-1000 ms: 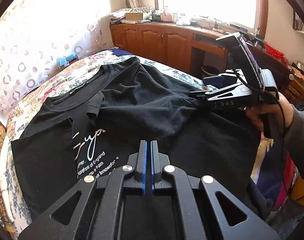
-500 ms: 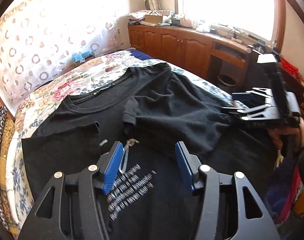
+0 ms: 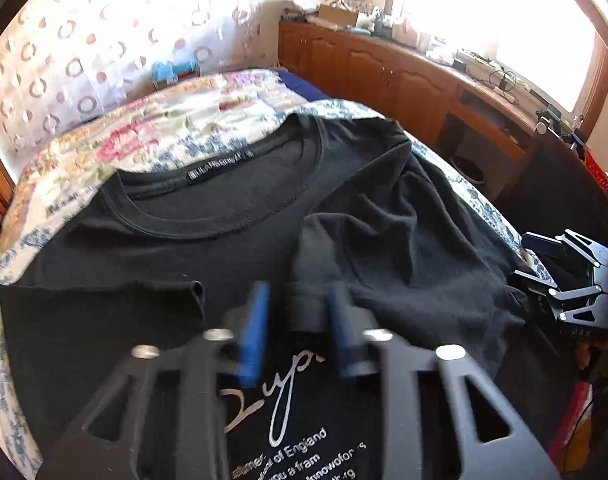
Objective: Fold small clothes
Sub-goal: 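Release the sleeve and lift the left gripper away from the shirt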
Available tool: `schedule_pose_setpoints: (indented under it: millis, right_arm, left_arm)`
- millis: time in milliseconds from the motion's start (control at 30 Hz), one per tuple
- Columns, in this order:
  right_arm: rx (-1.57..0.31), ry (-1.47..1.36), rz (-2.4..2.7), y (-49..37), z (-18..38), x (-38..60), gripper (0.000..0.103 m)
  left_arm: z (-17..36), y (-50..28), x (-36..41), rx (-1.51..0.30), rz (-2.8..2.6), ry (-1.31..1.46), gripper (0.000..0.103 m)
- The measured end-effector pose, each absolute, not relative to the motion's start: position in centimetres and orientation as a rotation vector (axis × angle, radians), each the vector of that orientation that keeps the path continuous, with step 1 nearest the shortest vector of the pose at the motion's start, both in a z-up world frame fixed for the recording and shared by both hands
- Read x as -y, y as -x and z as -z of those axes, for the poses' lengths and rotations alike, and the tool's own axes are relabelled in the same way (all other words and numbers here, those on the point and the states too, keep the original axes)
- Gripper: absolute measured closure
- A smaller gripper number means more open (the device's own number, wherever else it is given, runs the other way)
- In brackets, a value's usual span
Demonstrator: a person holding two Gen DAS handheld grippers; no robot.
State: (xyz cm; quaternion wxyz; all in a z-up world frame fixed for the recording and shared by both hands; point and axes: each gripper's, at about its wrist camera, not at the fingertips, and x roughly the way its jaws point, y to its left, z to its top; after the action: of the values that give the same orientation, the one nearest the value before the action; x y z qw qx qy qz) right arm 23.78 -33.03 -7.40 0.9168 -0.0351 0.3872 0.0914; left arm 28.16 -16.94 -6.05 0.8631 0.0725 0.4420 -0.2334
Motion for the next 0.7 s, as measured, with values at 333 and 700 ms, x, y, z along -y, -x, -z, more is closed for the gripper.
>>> schedule_pose_setpoints:
  millis: [333,700]
  right_arm:
    - [-0.797,0.073,-0.188,-23.8,7.5,33.0,0.032]
    - [-0.797,0.072,-0.189,-23.8,7.5,33.1,0.032]
  left_arm:
    - [4.1,-27.7,15.0,-0.866,0.363,-0.187,0.095]
    - [3.3,-25.5,13.2,-0.842,0.417,-0.233,0.054]
